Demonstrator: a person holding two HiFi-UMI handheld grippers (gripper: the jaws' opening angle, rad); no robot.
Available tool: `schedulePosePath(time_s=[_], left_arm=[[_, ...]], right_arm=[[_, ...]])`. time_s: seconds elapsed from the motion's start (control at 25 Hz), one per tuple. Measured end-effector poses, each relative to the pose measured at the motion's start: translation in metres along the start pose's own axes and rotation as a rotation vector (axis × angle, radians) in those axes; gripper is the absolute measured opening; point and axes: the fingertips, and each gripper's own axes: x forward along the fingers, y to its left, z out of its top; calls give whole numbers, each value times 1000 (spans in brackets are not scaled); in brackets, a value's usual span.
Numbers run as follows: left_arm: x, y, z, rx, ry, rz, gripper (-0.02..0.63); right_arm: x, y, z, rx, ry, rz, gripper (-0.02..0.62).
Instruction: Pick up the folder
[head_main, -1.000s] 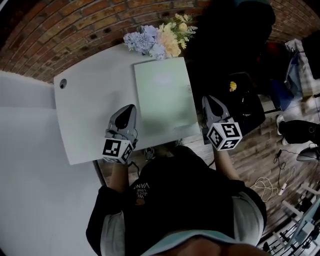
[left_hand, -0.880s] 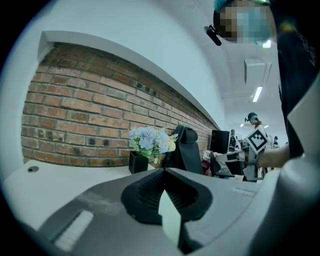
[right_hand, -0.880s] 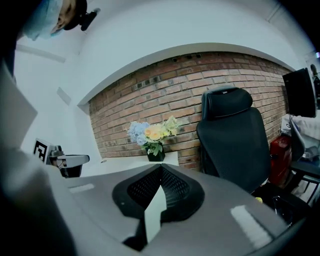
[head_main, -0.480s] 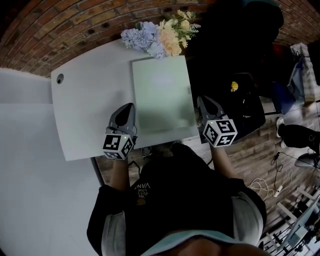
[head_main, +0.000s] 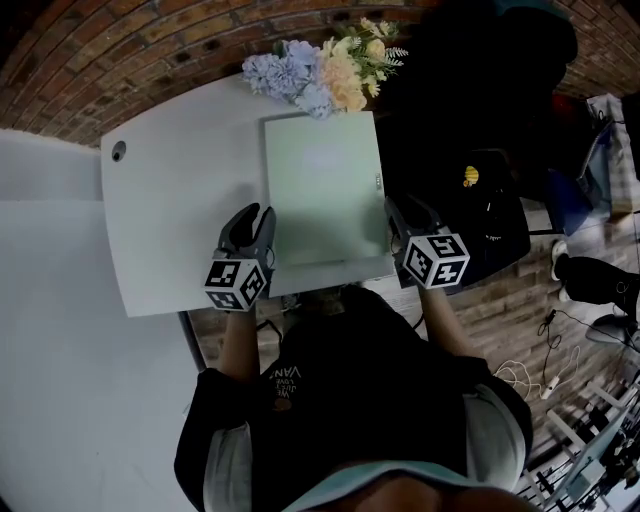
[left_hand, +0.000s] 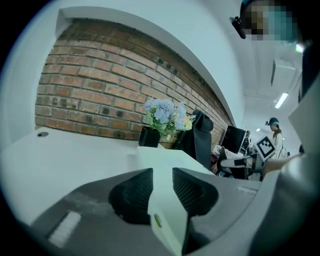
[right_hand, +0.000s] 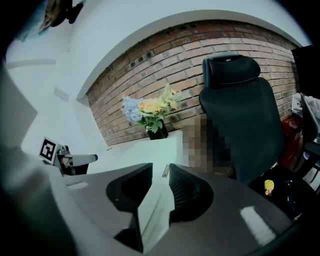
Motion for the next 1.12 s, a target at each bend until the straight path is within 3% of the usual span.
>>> schedulePosePath(time_s=[0.16,0.52,0.76,1.12], left_arm=[[5,5,-9,-37,30,7,179],[14,12,-26,-136,74,10,313],[21,13,-36,-193,113,-7,345],[36,10,-50,-248,185,-53,365]], right_arm=[[7,-3,-7,14,33,3,162],[16,-6,-22,45,95,30,228],[27,-4,-33,102,149,69,309],[39,-1,-44,178,204,121,321]])
